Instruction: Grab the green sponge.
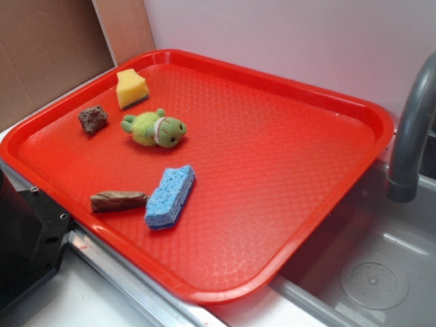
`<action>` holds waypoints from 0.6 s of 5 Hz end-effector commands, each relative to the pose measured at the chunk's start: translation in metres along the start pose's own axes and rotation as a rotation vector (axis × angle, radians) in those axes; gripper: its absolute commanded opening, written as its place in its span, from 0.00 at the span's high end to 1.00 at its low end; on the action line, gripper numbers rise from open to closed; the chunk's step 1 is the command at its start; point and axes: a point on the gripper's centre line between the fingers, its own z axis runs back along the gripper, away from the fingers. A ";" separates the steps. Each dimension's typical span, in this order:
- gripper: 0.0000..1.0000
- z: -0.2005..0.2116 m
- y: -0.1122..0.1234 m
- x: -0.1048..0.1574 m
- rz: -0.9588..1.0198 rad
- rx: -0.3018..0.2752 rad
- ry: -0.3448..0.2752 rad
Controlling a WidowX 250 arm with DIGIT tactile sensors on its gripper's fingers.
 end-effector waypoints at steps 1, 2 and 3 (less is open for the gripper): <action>0.00 0.000 0.000 0.000 0.000 0.000 0.000; 0.00 -0.005 0.014 0.011 0.128 -0.049 -0.028; 0.00 -0.014 0.031 0.019 0.297 -0.038 -0.066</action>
